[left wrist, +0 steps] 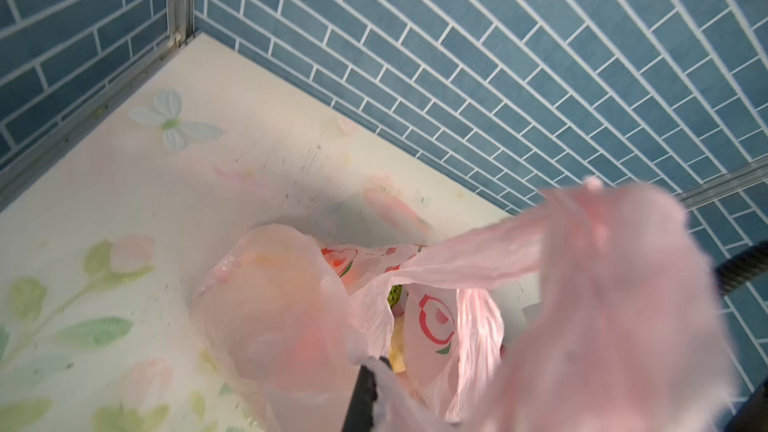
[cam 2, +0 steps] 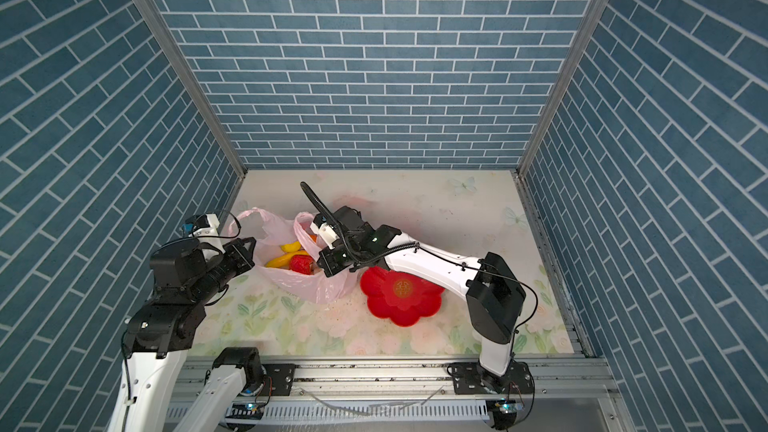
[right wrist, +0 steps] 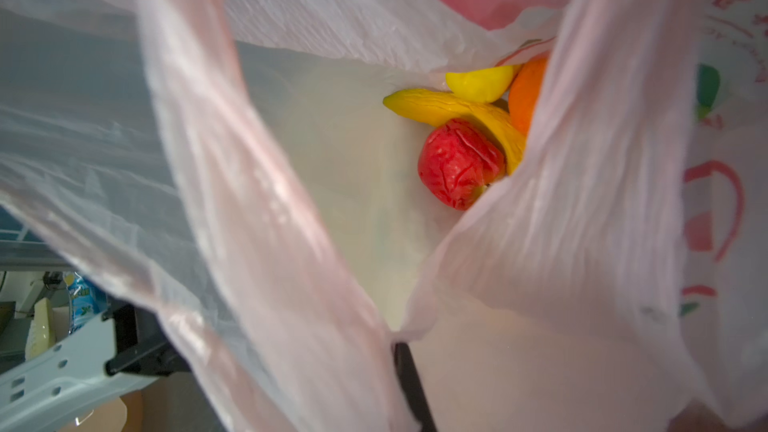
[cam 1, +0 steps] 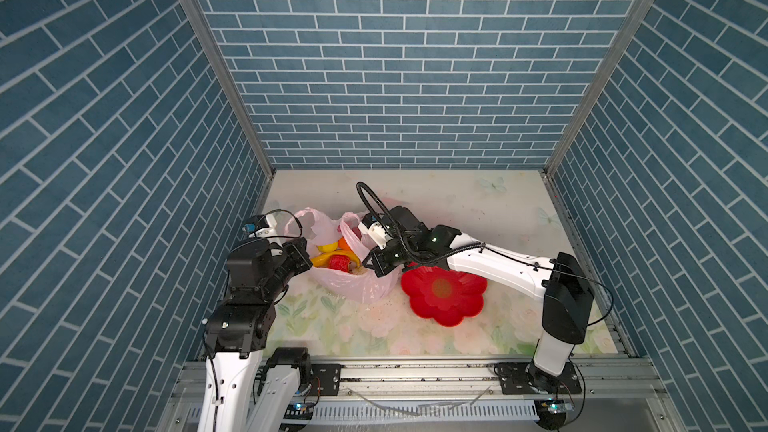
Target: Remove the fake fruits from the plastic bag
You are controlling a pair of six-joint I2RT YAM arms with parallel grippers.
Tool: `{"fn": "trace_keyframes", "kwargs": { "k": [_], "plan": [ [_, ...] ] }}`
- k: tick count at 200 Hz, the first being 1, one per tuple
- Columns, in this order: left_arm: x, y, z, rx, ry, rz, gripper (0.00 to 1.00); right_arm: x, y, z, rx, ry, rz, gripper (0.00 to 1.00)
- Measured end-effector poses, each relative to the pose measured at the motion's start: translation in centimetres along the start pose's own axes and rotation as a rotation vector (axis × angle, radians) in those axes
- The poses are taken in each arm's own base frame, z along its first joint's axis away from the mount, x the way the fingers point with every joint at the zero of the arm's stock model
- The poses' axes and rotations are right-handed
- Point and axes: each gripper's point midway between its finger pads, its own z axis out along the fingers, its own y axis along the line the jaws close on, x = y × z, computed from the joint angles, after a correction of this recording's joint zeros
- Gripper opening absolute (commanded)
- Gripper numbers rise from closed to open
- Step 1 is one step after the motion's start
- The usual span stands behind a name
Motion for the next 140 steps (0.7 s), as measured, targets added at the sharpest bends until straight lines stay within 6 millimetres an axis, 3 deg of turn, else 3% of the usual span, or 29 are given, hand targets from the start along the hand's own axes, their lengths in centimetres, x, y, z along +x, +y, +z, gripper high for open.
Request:
{"fn": "trace_keyframes", "kwargs": {
  "k": [37,60,92,140],
  "plan": [
    [5.8,4.2,1.4,-0.096,0.126,-0.083,0.04,4.6,-3.9,1.8,0.117,0.061,0.052,0.0],
    [8.1,6.0,2.1,-0.152,0.175,-0.12,0.03,5.4,-4.9,2.4,0.158,0.058,0.055,0.0],
    [9.0,7.5,2.9,-0.201,0.177,-0.147,0.04,4.9,-5.6,2.6,0.189,0.017,0.044,0.04],
    [9.6,9.2,4.5,-0.255,0.156,-0.173,0.04,5.3,-6.5,3.4,0.214,0.029,0.037,0.26]
  ]
}}
